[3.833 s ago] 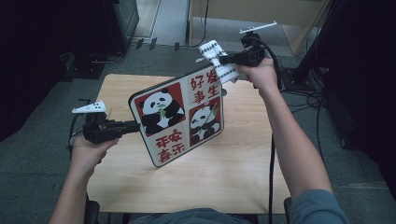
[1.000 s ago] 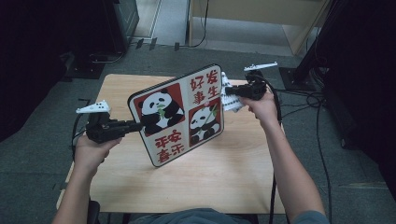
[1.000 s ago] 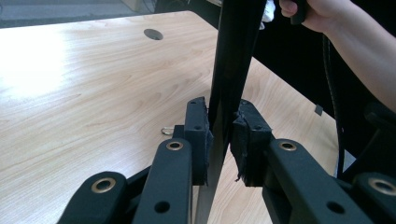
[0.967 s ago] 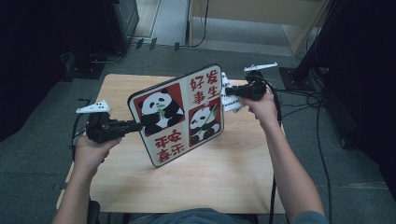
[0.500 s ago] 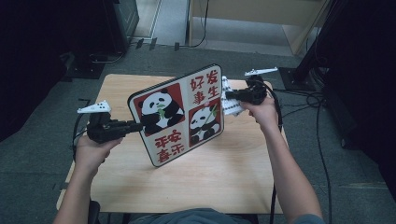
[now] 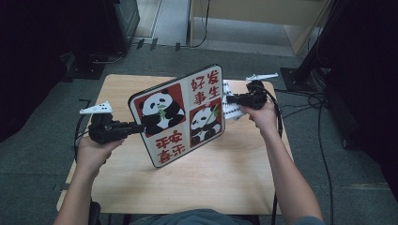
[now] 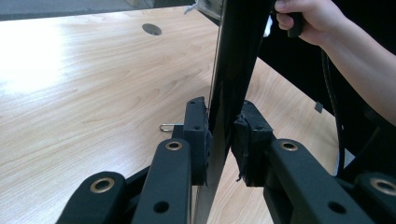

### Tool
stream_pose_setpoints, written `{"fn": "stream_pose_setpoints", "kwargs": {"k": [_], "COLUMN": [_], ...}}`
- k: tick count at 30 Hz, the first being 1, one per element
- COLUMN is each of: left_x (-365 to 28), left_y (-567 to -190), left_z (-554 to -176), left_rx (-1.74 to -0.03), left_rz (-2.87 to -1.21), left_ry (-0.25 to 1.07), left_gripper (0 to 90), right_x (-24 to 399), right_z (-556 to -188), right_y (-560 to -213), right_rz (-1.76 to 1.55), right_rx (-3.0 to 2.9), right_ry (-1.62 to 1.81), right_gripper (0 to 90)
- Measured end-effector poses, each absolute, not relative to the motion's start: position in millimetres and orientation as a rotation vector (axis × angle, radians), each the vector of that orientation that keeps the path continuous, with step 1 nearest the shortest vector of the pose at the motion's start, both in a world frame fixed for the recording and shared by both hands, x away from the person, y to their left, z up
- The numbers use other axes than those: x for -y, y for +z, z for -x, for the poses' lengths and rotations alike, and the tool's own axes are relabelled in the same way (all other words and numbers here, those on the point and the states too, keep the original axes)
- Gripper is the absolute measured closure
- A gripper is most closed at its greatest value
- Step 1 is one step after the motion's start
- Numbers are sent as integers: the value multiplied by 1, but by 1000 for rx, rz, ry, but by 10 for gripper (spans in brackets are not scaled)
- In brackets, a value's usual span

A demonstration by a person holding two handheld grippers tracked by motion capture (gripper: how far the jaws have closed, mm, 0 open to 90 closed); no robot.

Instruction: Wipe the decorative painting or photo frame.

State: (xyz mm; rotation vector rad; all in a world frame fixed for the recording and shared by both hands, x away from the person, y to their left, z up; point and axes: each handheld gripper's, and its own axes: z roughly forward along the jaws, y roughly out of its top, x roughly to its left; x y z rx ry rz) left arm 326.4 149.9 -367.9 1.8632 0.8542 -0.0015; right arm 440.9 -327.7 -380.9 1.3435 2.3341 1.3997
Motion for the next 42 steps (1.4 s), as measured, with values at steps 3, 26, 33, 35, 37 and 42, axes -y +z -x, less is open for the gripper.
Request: {"fn": "stream_pose_setpoints", "kwargs": {"k": [3,26,33,35,37,42], "left_x": [-150,-148,-147,-147,-147,-147], "left_y": [-368,-370,-370,-369,-369,-369], "left_z": [-327,-328,-328,-328,-328,-328], "left_rx": [-854,-852,-855,-856,-854,-853], "left_rz": [-1866,-1883,-1884,-1884,-1885,-1886], "left_ry": [-4,-5,-16,-15,-17,-19], "left_gripper": [768,766,767,768,769,770], "right_x": [328,333,334,334,334,334], "right_z": [-441,-434,-432,-431,-431,-428], "right_y": [-384,-409,-418,-422,-425,-431], "right_rz": [-1346,-1373,-1385,-1363,-1360,-1371], "right_rx": [-2337,-2387,-2398,-2394,-2403,-2397], "right_ry": [1403,1347,1329,1327,1317,1300], "right_gripper": [774,771,770,770,770,770]}}
